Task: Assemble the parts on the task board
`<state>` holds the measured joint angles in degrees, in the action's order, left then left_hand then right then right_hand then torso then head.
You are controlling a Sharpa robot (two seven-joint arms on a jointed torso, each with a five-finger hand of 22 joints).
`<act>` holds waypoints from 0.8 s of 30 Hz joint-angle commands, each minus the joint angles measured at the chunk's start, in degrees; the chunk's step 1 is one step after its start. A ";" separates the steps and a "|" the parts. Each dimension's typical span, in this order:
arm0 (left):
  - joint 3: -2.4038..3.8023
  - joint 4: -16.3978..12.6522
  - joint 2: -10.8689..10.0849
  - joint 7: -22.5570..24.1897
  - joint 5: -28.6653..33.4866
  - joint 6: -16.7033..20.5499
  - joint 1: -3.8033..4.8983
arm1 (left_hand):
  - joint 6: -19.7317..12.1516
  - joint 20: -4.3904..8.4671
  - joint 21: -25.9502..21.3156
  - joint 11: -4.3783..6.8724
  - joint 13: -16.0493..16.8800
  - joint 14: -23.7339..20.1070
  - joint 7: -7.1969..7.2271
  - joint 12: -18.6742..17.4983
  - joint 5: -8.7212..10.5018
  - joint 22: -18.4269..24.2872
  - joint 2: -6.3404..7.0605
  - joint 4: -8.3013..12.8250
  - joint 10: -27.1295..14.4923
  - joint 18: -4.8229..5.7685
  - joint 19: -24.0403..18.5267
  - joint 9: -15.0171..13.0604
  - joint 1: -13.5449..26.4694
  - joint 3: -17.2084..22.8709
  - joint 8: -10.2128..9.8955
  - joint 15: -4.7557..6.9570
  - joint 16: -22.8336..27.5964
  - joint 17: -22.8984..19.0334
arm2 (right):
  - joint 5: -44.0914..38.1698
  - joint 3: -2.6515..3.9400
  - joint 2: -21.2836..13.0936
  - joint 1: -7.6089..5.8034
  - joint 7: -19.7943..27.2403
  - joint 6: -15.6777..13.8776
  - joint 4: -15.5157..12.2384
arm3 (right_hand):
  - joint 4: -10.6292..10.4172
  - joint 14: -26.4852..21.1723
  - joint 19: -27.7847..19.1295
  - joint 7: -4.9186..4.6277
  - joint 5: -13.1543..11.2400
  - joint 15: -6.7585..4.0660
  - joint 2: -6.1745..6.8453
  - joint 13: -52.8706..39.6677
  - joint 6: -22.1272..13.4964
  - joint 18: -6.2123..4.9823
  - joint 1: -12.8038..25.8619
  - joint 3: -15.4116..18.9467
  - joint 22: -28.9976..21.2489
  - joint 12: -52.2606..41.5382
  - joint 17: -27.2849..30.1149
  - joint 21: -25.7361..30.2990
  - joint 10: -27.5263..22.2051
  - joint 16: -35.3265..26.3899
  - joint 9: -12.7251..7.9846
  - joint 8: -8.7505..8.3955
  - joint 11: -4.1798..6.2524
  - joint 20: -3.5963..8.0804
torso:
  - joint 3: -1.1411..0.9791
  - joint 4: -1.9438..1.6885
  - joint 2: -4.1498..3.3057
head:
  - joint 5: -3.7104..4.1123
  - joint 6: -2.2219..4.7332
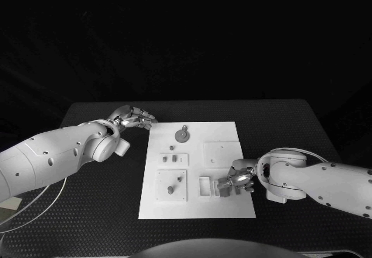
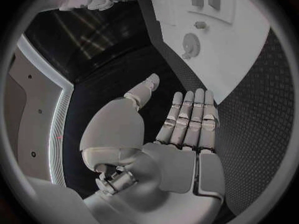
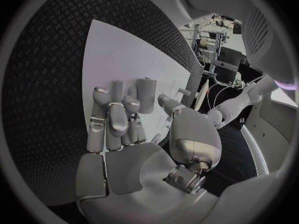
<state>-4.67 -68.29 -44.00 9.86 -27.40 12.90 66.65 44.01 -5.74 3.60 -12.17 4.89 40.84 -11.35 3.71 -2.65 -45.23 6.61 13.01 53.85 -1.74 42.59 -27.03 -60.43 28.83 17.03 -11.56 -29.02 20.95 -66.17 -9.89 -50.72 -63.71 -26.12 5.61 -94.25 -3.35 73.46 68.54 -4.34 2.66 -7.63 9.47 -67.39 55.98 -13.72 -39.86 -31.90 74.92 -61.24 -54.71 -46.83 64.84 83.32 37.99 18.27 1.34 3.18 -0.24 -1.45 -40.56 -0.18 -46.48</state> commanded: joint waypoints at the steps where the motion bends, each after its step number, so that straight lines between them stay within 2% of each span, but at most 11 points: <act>1: 0.03 -0.21 0.01 0.63 0.39 -0.71 -0.03 | -0.47 0.00 0.35 -0.01 -0.09 -0.45 -0.92 0.36 -0.25 0.10 0.15 -0.39 -0.13 -0.94 -0.20 0.07 0.57 0.10 0.29 0.08 0.27 0.09 | -2.13 -0.07 0.28 0.21 -0.69 -0.34 0.44 | 0.56 -0.01 -0.50 -0.65 0.14 0.13 -0.83 0.09 0.36 -1.28 -0.16 0.06 1.26 -0.35 0.06 -0.41 0.28 0.23 -0.10 -0.43 0.07 0.13 | 0.03 -0.02 0.01 | -0.01 -0.18; 7: 0.03 -0.21 -0.14 0.61 0.39 -0.76 -0.03 | -0.49 -0.01 0.35 -0.01 -0.09 -0.46 -0.92 0.36 -0.25 0.11 0.15 -0.42 -0.12 -0.94 -0.21 0.08 0.60 0.08 0.28 0.08 0.29 0.11 | -2.21 -0.09 0.78 0.53 -0.73 -0.43 0.77 | 2.33 0.04 -0.71 -0.67 0.16 0.15 -2.24 0.24 0.52 -1.28 -0.86 0.52 1.24 -0.44 -0.07 -0.69 0.25 0.23 0.01 -0.70 0.05 0.10 | 0.03 0.01 0.02 | -0.04 -0.29; 9: 0.03 -0.21 -0.09 0.60 0.39 -0.78 -0.03 | -0.49 -0.01 0.35 -0.01 -0.10 -0.46 -0.93 0.36 -0.25 0.11 0.14 -0.43 -0.12 -0.94 -0.21 0.08 0.61 0.08 0.28 0.07 0.29 0.11 | -1.43 -0.09 0.77 0.54 -0.50 -0.12 0.82 | 4.32 0.00 -0.84 -0.69 0.16 0.17 -3.86 0.32 0.61 -1.28 -1.69 0.77 1.22 -0.51 -0.03 -0.86 0.21 0.21 0.10 -0.85 0.03 0.06 | 0.03 0.07 0.05 | -0.08 -0.37; 10: 0.03 -0.22 -0.11 0.60 0.39 -0.81 -0.03 | -0.50 -0.01 0.35 -0.01 -0.10 -0.46 -0.93 0.36 -0.25 0.12 0.14 -0.44 -0.12 -0.94 -0.21 0.08 0.61 0.08 0.28 0.07 0.29 0.12 | -1.16 -0.09 0.76 0.54 -0.41 -0.16 0.78 | 5.65 -0.01 -0.91 -0.68 0.16 0.17 -4.64 0.36 0.67 -1.28 -2.22 0.89 1.23 -0.55 -0.05 -0.95 0.19 0.22 0.15 -0.90 0.03 0.04 | 0.04 0.05 0.05 | -0.08 -0.41; 11: 0.03 -0.22 -0.12 0.61 0.39 -0.80 -0.03 | -0.50 -0.01 0.35 -0.01 -0.10 -0.46 -0.93 0.36 -0.25 0.12 0.14 -0.44 -0.12 -0.94 -0.21 0.08 0.61 0.07 0.28 0.07 0.30 0.12 | -1.06 -0.09 0.75 0.54 -0.24 -0.34 0.76 | 8.12 -0.04 -0.97 -0.67 0.20 0.15 -5.71 0.38 0.73 -1.27 -3.79 0.68 1.25 -0.62 -0.02 -1.09 0.19 0.22 0.24 -0.94 0.07 0.11 | 0.05 0.03 0.06 | -0.09 -0.44; 12: 0.03 -0.21 -0.13 0.58 0.39 -0.80 -0.03 | -0.50 -0.01 0.35 -0.01 -0.10 -0.46 -0.93 0.36 -0.25 0.12 0.14 -0.44 -0.12 -0.94 -0.21 0.09 0.61 0.07 0.28 0.07 0.30 0.12 | -0.59 -0.09 0.74 0.54 -0.13 -0.46 0.77 | 11.24 -0.03 -1.08 -0.64 0.18 0.21 -7.32 0.45 0.87 -1.26 -4.73 0.89 1.22 -0.67 -0.07 -1.23 0.17 0.22 0.34 -1.00 0.01 -0.04 | 0.05 -0.01 0.05 | -0.07 -0.45; 14: 0.03 -0.20 -0.13 0.56 0.39 -0.76 -0.03 | -0.50 -0.01 0.35 -0.01 -0.10 -0.47 -0.93 0.37 -0.25 0.12 0.13 -0.45 -0.11 -0.94 -0.21 0.09 0.62 0.07 0.28 0.07 0.30 0.13 | 0.27 -0.09 0.69 0.54 -0.05 -0.77 0.77 | 15.80 0.03 -1.09 -0.81 0.18 0.31 -9.92 0.74 1.24 -1.28 -3.82 1.56 1.07 -0.71 -0.06 -1.36 0.26 0.13 0.44 -1.27 0.07 -0.55 | 0.05 0.00 0.05 | -0.05 -0.42; 16: 0.03 -0.21 -0.14 0.56 0.39 -0.76 -0.03 | -0.50 -0.01 0.35 -0.01 -0.10 -0.47 -0.93 0.37 -0.25 0.13 0.13 -0.45 -0.11 -0.94 -0.22 0.09 0.62 0.07 0.28 0.07 0.30 0.13 | 0.76 -0.09 0.61 0.54 0.02 -0.96 0.67 | 17.62 0.16 -1.04 -0.68 0.15 0.22 -10.81 0.83 1.44 -1.28 -4.22 1.06 1.03 -0.77 -0.19 -1.38 0.34 0.15 0.48 -1.34 0.02 -0.51 | 0.03 0.02 0.05 | -0.04 -0.41; 17: 0.03 -0.22 -0.14 0.54 0.39 -0.79 -0.03 | -0.50 -0.01 0.35 0.00 -0.11 -0.47 -0.93 0.37 -0.25 0.13 0.12 -0.46 -0.11 -0.94 -0.22 0.09 0.62 0.07 0.28 0.07 0.31 0.13 | 1.12 -0.09 0.51 0.54 0.19 -1.19 0.50 | 19.06 0.22 -0.96 -0.65 0.13 0.21 -11.66 0.95 1.64 -1.28 -3.99 0.82 1.00 -0.80 -0.16 -1.39 0.42 0.12 0.52 -1.43 0.02 -0.58 | 0.05 0.03 0.06 | -0.04 -0.40; 19: 0.03 -0.22 -0.13 0.52 0.39 -0.87 -0.03 | -0.50 -0.01 0.35 0.00 -0.11 -0.47 -0.93 0.37 -0.25 0.13 0.11 -0.46 -0.11 -0.95 -0.22 0.09 0.62 0.07 0.29 0.07 0.31 0.14 | 1.59 -0.09 0.31 0.54 0.47 -1.72 0.22 | 19.88 0.24 -0.92 -0.63 0.15 0.20 -12.26 1.04 1.78 -1.28 -4.03 0.50 0.98 -0.82 -0.11 -1.38 0.47 0.09 0.55 -1.50 0.06 -0.60 | 0.07 0.04 0.07 | -0.02 -0.39; 24: 0.03 -0.19 -0.14 0.47 0.39 -0.87 -0.03 | -0.49 -0.01 0.34 0.00 -0.12 -0.48 -0.93 0.37 -0.25 0.14 0.11 -0.47 -0.11 -0.95 -0.23 0.09 0.62 0.06 0.30 0.07 0.32 0.15 | 2.99 -0.08 -0.27 0.53 0.97 -2.43 -0.72 | 20.04 0.45 -0.85 -0.58 0.14 0.17 -12.56 1.11 2.04 -1.28 -4.19 0.26 0.99 -0.87 -0.43 -1.42 0.58 0.17 0.61 -1.47 0.11 -0.60 | 0.03 0.02 0.06 | -0.06 -0.38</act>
<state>-4.67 -68.35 -44.18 9.80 -27.36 12.77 66.65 44.01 -5.73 3.60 -12.17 4.85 40.85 -11.35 3.71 -2.65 -45.19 6.62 12.89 53.85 -1.74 42.60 -27.04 -60.44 28.95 17.03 -11.56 -29.02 21.02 -64.72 -9.83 -50.88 -63.39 -25.86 3.86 -94.58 13.54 73.37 67.34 -4.73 2.61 -7.40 -1.22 -66.36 57.37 -13.53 -42.69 -28.62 74.92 -61.75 -55.10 -48.03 65.05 83.31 38.37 16.39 1.52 2.76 -0.18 -1.42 -40.50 -0.21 -46.88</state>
